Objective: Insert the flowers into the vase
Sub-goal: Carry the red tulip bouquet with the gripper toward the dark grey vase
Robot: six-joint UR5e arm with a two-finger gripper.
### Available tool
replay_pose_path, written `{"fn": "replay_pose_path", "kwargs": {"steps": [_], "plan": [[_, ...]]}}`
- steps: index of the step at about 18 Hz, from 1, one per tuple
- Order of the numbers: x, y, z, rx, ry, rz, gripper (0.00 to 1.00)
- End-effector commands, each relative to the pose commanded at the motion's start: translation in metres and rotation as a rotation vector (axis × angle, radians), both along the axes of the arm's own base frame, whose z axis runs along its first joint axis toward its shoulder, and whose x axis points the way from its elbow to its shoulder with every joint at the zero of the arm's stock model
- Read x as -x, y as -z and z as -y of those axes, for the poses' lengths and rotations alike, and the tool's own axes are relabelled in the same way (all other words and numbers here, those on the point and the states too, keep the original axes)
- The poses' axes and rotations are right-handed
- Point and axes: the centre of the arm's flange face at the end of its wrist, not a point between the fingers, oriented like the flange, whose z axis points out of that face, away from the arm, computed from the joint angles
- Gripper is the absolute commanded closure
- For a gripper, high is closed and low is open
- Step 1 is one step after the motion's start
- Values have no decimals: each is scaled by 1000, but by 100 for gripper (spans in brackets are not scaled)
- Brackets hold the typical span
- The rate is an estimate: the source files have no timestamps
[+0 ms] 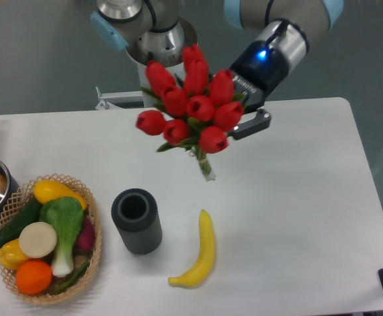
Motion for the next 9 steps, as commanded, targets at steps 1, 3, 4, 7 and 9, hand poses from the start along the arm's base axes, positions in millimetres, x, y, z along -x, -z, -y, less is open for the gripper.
{"fn": "replay_pose_path", "kwargs": {"steps": [1, 3, 4, 7, 9], "plan": [[0, 2, 0, -7, 5, 12, 66], [-5, -1, -3, -51, 33, 42, 66], [-8, -2, -4, -73, 47, 63, 66], [-22, 13, -4, -85, 69, 106, 67], [-31, 15, -13, -85, 92, 109, 67]]}}
